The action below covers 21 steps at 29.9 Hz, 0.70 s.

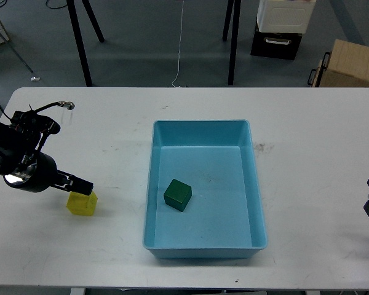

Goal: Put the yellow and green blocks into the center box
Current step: 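Lower the left gripper onto the yellow cube and grasp it, then lift the yellow cube and carry it over the blue bin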

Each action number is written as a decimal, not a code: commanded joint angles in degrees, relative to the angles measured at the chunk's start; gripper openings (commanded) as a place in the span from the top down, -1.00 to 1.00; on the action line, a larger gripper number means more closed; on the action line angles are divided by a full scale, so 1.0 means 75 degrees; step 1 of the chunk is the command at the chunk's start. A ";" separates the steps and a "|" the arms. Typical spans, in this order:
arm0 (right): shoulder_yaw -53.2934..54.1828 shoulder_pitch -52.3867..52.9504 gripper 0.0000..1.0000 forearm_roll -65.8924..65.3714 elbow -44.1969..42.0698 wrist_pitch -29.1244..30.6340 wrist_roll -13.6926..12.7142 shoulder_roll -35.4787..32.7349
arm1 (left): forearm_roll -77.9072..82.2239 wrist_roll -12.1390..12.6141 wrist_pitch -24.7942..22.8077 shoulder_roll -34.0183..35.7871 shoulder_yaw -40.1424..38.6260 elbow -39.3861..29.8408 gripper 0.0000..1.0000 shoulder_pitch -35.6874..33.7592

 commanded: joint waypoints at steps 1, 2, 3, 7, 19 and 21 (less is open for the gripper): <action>0.0001 0.0010 -0.97 -0.0058 -0.0070 0.0000 -0.0004 0.0000 | 0.0021 0.0010 -0.0001 -0.0155 -0.0418 0.0324 -1.00 0.0630; 0.0001 0.0010 -0.97 -0.0058 -0.0070 0.0000 -0.0004 0.0011 | 0.0033 0.0021 -0.0001 -0.0167 -0.0454 0.0359 -1.00 0.0712; 0.0001 -0.0001 -0.96 -0.0070 -0.0070 0.0000 -0.0004 0.0000 | 0.0033 0.0021 -0.0001 -0.0167 -0.0466 0.0360 -1.00 0.0783; -0.0011 -0.0013 -0.96 -0.0070 -0.0070 0.0000 0.0008 0.0011 | 0.0033 0.0021 -0.0001 -0.0167 -0.0477 0.0383 -1.00 0.0970; -0.0023 -0.0072 -0.96 -0.0093 -0.0058 0.0000 0.0008 0.0011 | 0.0865 0.0865 -0.0001 -0.0178 -0.1099 0.0278 0.46 0.1686; -0.0023 -0.0095 -0.97 -0.0151 -0.0070 0.0000 0.0008 0.0023 | 0.0865 0.0923 -0.0001 -0.0190 -0.1110 0.0290 0.78 0.1744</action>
